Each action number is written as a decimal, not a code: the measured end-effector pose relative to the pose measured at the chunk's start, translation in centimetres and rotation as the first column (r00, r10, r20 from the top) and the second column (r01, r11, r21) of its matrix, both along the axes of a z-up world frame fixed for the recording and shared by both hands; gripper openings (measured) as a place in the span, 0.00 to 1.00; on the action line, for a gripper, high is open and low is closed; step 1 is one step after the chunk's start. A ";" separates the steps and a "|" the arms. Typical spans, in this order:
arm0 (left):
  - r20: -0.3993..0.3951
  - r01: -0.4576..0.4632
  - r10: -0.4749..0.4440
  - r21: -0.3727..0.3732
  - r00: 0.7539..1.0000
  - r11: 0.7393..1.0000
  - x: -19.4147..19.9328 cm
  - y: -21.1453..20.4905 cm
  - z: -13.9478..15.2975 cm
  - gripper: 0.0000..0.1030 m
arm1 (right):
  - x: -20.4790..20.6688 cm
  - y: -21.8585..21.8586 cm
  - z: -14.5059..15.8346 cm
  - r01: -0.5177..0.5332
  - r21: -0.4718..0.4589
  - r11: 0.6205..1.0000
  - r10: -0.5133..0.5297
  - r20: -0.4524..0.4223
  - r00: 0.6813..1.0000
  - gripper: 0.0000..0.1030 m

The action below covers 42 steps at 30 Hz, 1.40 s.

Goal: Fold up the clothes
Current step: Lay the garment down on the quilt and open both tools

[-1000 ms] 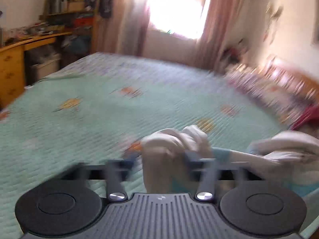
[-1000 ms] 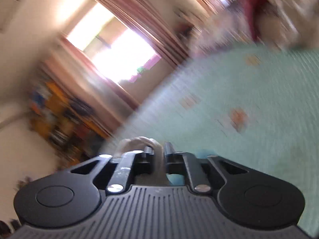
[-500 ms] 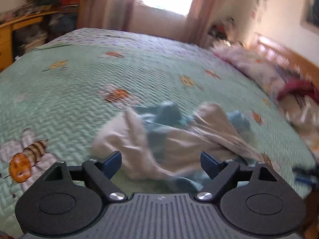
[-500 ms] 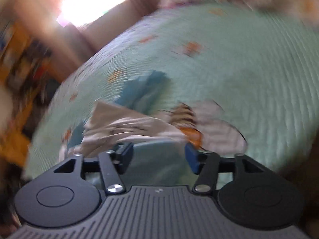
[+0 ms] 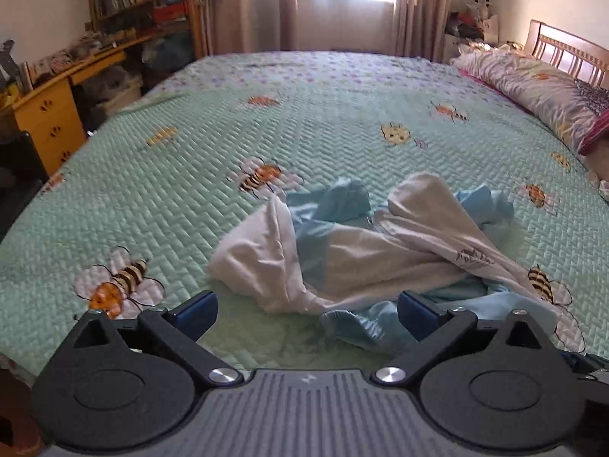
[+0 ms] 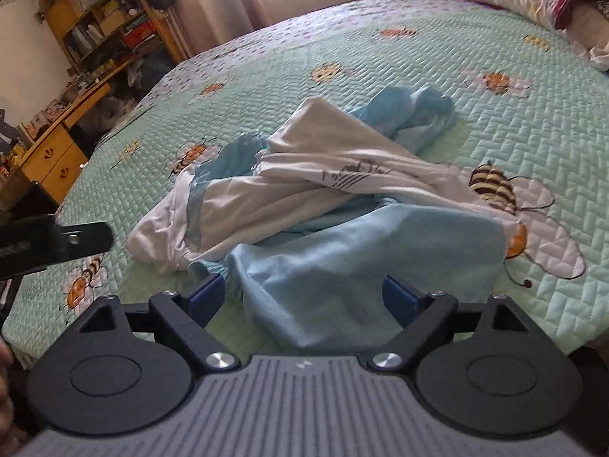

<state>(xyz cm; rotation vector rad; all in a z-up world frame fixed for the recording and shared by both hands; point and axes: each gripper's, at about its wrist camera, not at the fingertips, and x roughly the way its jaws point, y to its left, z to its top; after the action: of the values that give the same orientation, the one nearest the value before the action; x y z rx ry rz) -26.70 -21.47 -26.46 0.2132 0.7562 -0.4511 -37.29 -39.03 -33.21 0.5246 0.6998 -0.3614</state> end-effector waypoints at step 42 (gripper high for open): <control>0.126 -0.019 0.011 0.060 0.992 0.998 -4.2 1.4 6.0 0.99 | 0.4 2.6 -0.2 -0.078 0.114 0.990 0.076 0.026 0.997 0.87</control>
<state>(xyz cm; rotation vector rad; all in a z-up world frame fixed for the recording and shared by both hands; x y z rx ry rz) -30.93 -20.06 -20.51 0.2903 0.6480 -0.3967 -36.91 -36.45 -33.38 0.6082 0.7214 -0.2436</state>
